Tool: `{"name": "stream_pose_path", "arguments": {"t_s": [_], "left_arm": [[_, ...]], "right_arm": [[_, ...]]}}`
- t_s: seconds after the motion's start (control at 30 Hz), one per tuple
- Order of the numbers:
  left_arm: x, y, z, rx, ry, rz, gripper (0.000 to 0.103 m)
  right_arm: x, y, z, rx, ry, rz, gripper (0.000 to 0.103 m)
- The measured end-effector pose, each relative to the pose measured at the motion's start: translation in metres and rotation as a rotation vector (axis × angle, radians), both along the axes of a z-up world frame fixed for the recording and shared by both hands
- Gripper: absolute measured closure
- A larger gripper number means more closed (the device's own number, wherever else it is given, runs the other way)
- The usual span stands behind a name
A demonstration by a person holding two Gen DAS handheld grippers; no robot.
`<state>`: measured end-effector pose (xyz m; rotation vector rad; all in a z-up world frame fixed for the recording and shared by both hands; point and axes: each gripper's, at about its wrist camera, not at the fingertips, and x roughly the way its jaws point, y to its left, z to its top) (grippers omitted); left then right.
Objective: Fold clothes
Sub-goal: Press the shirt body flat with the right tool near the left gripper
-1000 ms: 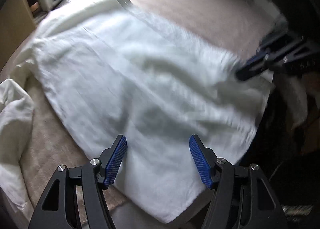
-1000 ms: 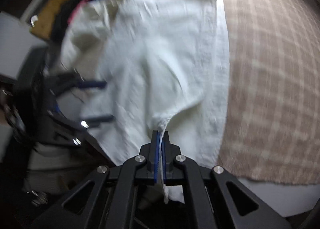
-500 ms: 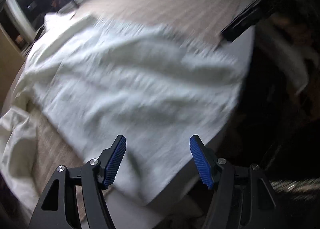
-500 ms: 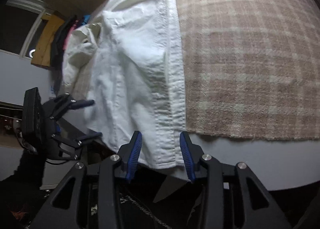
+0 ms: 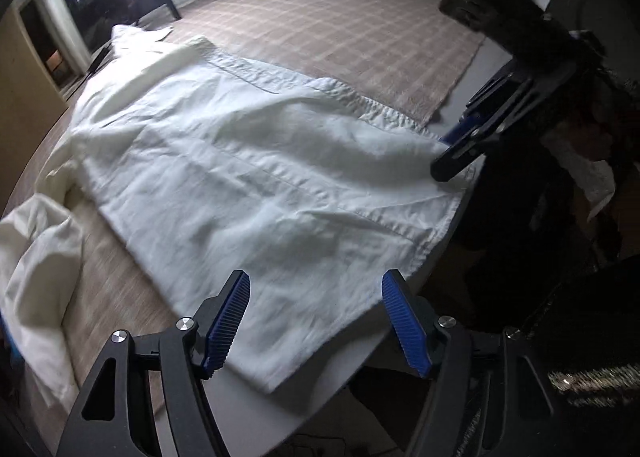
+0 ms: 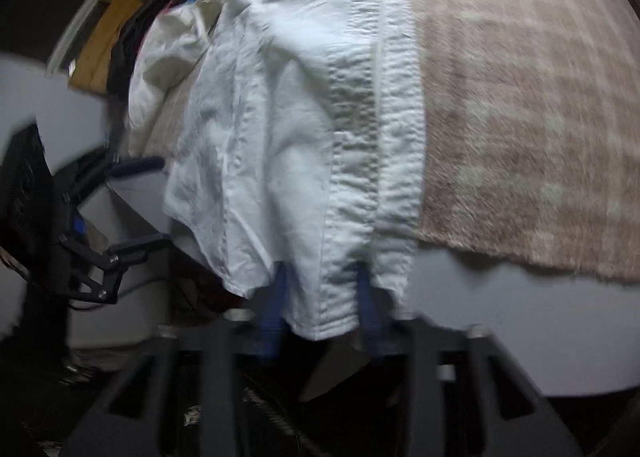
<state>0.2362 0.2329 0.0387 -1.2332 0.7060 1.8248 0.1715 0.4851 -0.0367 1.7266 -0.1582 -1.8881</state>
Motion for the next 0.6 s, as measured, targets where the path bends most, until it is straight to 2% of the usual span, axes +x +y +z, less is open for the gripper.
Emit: {"name": "stream_pose_path", "arguments": {"t_s": [0.07,0.1,0.13,0.17,0.23,0.33,0.43,0.5,0.6], "left_arm": [[-0.002,0.005,-0.014,-0.041,-0.010,0.003,0.036],[0.000,0.001,-0.021,-0.055,-0.022,0.011,0.033],[0.000,-0.002,-0.024,-0.049,-0.037,0.024,0.035],[-0.003,-0.006,-0.024,-0.028,-0.059,0.041,0.035],[-0.006,-0.010,-0.020,-0.036,-0.077,0.067,0.036],[0.003,-0.007,-0.006,-0.006,-0.064,0.038,0.035],[0.007,-0.003,-0.011,-0.035,-0.058,0.023,0.035],[0.007,-0.003,-0.018,-0.062,-0.075,0.026,0.036],[0.010,-0.010,0.002,-0.021,-0.064,0.022,0.036]], "right_arm": [[0.003,-0.005,0.004,0.012,0.021,0.014,0.101],[0.005,-0.007,0.005,0.017,0.031,0.021,0.101],[0.006,-0.009,0.007,0.023,0.041,0.029,0.101],[0.008,-0.012,0.009,0.029,0.051,0.036,0.101],[0.011,-0.016,0.013,0.041,0.072,0.050,0.101],[0.017,-0.008,0.036,0.096,0.134,0.058,0.101],[0.016,-0.002,0.020,0.155,0.075,0.077,0.099],[0.013,-0.001,0.005,0.194,0.017,0.072,0.091],[0.013,0.011,0.020,0.215,0.058,0.061,0.088]]}}
